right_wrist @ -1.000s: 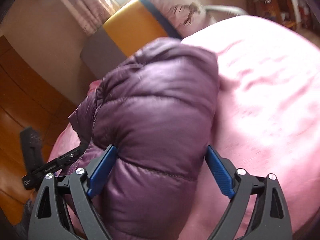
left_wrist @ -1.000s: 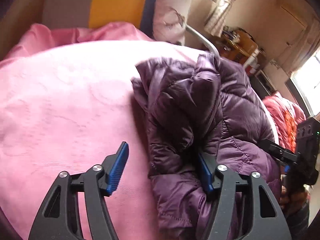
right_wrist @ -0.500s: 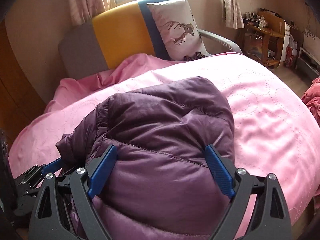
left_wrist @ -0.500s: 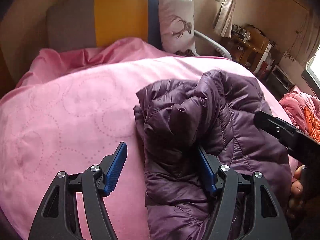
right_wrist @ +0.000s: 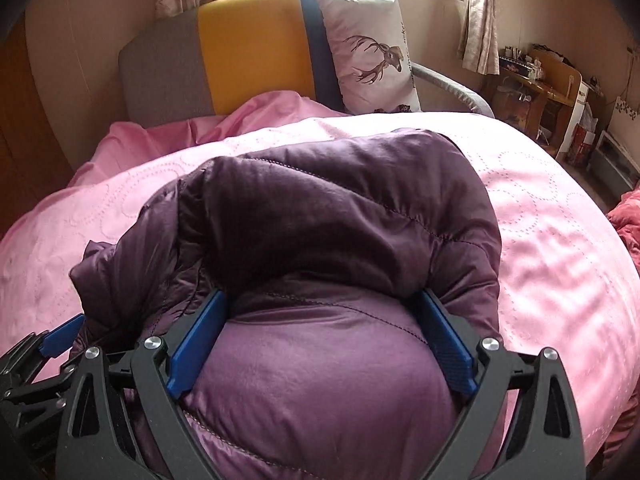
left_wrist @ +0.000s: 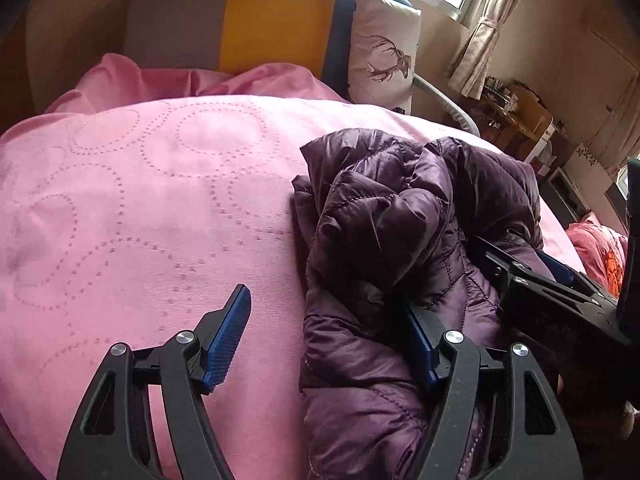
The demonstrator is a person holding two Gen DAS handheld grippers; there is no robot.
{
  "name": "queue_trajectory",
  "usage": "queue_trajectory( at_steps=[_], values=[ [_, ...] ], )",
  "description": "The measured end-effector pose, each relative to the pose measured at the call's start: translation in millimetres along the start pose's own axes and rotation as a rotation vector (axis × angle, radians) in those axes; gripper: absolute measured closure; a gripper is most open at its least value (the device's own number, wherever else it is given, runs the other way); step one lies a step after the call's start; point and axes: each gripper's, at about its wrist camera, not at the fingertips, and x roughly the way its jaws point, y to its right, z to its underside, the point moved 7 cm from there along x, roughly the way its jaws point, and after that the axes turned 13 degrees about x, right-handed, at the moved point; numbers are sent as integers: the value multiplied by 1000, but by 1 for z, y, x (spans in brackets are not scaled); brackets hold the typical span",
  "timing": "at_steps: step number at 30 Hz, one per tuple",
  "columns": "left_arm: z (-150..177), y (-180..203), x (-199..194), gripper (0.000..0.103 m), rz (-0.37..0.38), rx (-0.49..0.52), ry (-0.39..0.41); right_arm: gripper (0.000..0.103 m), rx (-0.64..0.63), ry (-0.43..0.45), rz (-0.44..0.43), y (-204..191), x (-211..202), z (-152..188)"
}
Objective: Fold large clothes
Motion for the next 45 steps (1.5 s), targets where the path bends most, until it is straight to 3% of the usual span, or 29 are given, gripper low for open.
queue_trajectory(
  at_steps=[10, 22, 24, 26, 34, 41, 45],
  values=[
    [-1, 8, -80, 28, -61, 36, 114, 6, 58, 72, -21, 2, -65, 11],
    [23, 3, -110, 26, -89, 24, 135, 3, 49, 82, 47, -2, -113, 71],
    [29, 1, -114, 19, -96, 15, 136, 3, 39, 76, 53, -4, -121, 81],
    [37, 0, -119, 19, -107, 10, 141, 3, 37, 81, 58, -5, -133, 90],
    [65, 4, -143, 13, -131, 12, 168, 2, 50, 195, 94, -13, -181, 100],
    [78, 7, -162, 4, -174, 33, 199, 2, 59, 226, 132, -16, -200, 114],
    [80, 6, -168, 4, -191, 28, 199, 2, 60, 227, 149, -14, -203, 123]
  ],
)
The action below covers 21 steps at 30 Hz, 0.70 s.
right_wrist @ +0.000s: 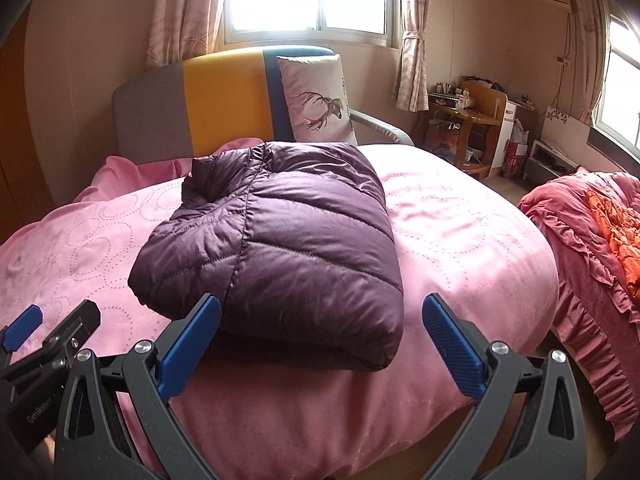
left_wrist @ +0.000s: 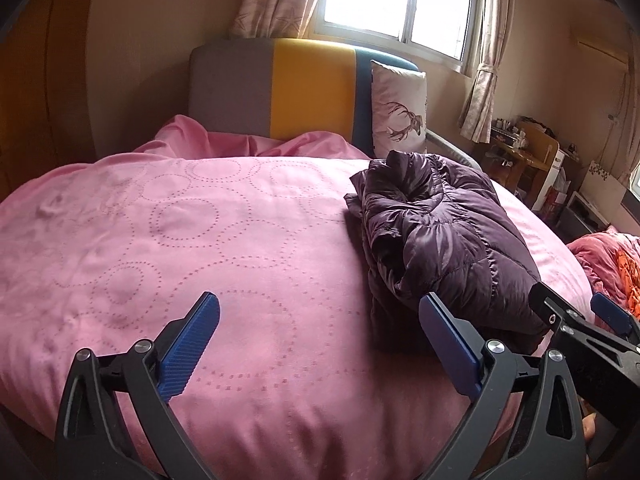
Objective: Fold large clothes
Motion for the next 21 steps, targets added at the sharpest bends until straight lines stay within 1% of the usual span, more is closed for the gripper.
queue_trajectory(
  at_steps=[3, 10, 14, 18, 21],
  values=[
    [1, 0, -2, 4, -8, 4, -5, 2, 16, 4, 4, 3, -3, 3],
    [2, 4, -5, 4, -41, 35, -8, 2, 32, 10, 4, 7, -2, -4],
    [4, 3, -3, 4, -35, 24, -10, 2, 37, 5, 1, 7, -1, -8],
    [4, -1, -2, 4, -71, 15, -5, 2, 19, -6, 2, 5, 4, -4],
    [7, -2, 2, 4, -73, 5, -22, 2, 9, -23, -1, 2, 8, 2]
  ],
)
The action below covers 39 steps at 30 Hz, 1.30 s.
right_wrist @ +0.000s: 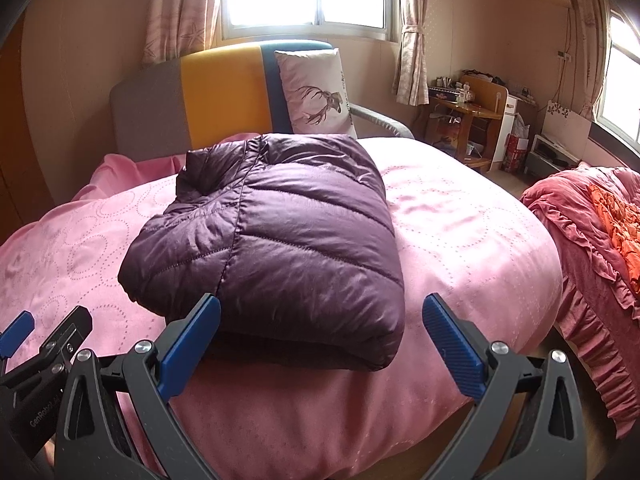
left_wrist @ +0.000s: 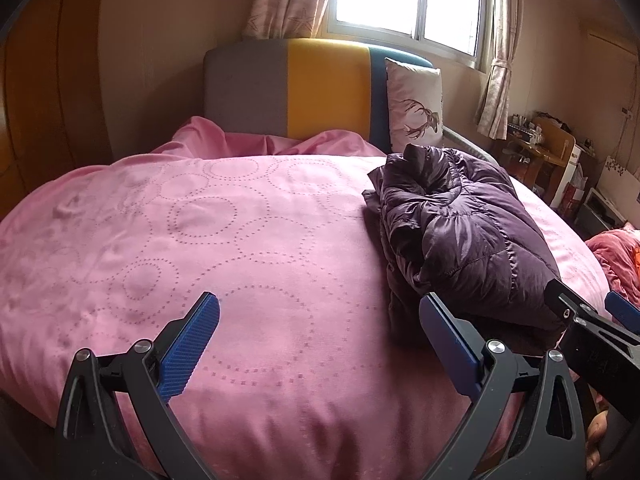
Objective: Fold large clothes
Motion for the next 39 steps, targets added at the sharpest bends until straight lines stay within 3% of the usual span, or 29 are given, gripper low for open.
queue_trajectory(
  at_steps=[39],
  values=[
    [-3, 0, -8, 4, -3, 17, 12, 2, -25, -3, -21, -11, 2, 7]
  ],
)
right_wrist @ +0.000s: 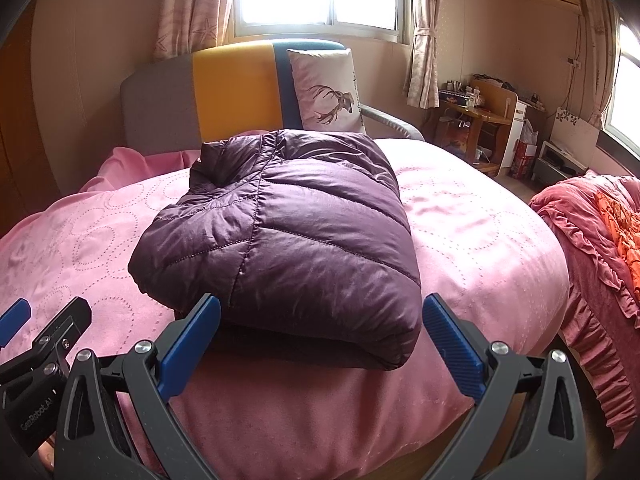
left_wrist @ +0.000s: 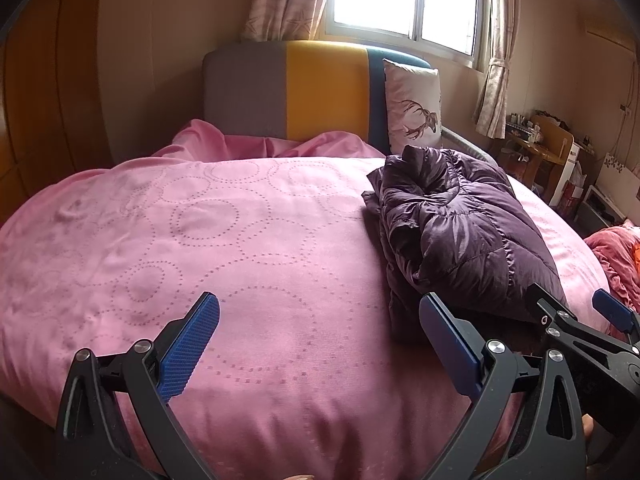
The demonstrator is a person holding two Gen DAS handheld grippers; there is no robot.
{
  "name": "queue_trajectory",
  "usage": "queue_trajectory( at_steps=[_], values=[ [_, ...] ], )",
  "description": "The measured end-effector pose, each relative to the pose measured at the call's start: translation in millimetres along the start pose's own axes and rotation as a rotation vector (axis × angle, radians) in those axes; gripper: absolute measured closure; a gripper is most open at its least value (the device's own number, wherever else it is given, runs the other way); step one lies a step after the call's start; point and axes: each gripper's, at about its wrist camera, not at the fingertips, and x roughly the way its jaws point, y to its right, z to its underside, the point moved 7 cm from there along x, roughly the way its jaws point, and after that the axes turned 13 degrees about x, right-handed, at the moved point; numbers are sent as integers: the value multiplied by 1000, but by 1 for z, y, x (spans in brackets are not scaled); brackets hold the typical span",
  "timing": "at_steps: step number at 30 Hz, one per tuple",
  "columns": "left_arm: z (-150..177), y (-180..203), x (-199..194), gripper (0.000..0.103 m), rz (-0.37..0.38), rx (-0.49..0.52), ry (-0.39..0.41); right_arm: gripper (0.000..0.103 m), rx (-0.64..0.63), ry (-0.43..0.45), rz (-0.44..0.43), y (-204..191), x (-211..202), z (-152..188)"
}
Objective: Fold large clothes
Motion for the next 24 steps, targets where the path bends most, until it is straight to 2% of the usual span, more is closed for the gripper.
queue_trajectory(
  at_steps=[15, 24],
  values=[
    [-2, -2, -3, 4, -5, 17, 30, 2, 1, -9, -3, -1, 5, 1],
    [6, -11, 7, 4, -17, -32, -22, 2, 2, -4, 2, -2, 6, -2]
  ],
)
